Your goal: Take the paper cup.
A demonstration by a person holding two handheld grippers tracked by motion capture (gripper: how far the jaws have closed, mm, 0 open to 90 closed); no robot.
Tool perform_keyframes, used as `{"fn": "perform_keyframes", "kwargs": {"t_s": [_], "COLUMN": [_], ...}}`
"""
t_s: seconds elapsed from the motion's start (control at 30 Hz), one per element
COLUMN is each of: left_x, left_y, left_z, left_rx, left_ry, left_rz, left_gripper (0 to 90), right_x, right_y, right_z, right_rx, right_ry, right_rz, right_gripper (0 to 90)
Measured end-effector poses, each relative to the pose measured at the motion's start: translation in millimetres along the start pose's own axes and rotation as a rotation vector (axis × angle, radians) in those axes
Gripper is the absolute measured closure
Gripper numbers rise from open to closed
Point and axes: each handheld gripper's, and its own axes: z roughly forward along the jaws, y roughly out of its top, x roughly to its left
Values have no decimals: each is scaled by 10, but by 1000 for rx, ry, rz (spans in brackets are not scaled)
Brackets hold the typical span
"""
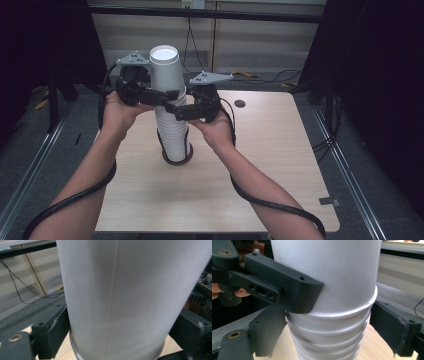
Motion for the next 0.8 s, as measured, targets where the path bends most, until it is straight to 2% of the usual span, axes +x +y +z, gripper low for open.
{"fn": "perform_keyframes", "kwargs": {"t_s": [0.23,0.67,0.73,0.8], "left_x": [-39,-32,-19,25], "left_y": [33,87,73,40], "left_z": [5,-32,-30,6], "left_rx": [14,-42,-53,-69], "left_ry": [27,36,27,1], "left_rz": [3,-14,-20,-50], "left_gripper": [119,138,125,108], "right_x": [-23,-35,-31,-24], "right_y": [-9,-50,-56,-61], "right_z": [-7,3,1,5], "right_rx": [-1,-4,-3,-4], "right_ry": [6,-3,-6,-3], "right_rz": [8,5,4,5], "right_gripper": [139,140,143,144]}}
